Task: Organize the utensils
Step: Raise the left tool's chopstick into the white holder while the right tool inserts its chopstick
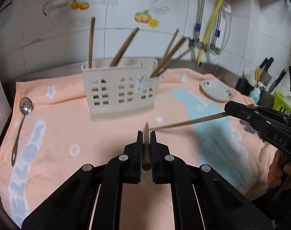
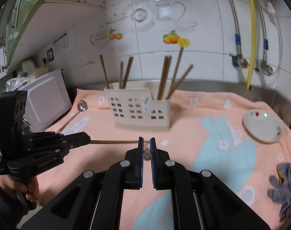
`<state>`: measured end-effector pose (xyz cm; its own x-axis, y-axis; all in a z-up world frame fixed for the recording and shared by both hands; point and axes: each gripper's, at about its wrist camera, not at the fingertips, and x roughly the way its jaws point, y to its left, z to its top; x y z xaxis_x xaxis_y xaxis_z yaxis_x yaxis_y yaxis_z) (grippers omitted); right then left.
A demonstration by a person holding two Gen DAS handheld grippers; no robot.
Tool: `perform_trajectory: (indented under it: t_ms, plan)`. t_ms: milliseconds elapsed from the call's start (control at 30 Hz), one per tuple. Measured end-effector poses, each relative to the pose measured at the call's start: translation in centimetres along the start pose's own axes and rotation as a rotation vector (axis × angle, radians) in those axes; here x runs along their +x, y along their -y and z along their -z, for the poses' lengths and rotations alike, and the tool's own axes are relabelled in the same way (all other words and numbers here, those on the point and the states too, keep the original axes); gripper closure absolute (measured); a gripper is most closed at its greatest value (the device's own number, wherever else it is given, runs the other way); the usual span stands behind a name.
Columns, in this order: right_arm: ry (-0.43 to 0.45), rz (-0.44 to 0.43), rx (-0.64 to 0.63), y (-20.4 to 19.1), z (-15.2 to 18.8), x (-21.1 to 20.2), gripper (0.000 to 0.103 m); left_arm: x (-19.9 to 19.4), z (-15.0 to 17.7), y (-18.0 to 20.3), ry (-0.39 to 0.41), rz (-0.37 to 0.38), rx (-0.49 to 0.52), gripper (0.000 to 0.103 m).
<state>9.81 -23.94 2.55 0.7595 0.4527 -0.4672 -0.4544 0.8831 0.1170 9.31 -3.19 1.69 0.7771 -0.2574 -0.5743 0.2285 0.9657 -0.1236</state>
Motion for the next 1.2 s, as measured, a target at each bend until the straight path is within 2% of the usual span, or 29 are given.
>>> perform_trajectory:
  t_ms: [233,433,633,833,1067,1200]
  plan:
    - [0.027,-0.040,-0.025,-0.2,-4.1,0.1,0.097,-1.1,-2.2,-0.9,0.043,-0.008,0.025,0.097]
    - [0.049,-0.040,-0.082,-0.8,-8.0,0.5,0.097,-1.5,-4.9,-1.2,0.075,-0.012,0.068,0.097]
    - [0.077,-0.039,-0.121,-1.3,-12.1,1.0,0.097,-2.1,-9.0,-1.4,0.126,-0.037,0.121,0.097]
    - [0.130,-0.035,-0.134,-1.4,-16.2,1.0,0.097,-4.1,-14.5,-1.3,0.233,-0.066,0.157,0.097]
    - [0.170,-0.018,-0.150,-1.4,-19.5,1.3,0.097,-5.6,-20.1,-1.2,0.355,-0.129,0.188,0.097]
    - [0.187,0.002,-0.147,-0.9,-20.6,2.1,0.097,-5.0,-21.8,-2.0,0.373,-0.139,0.164,0.097]
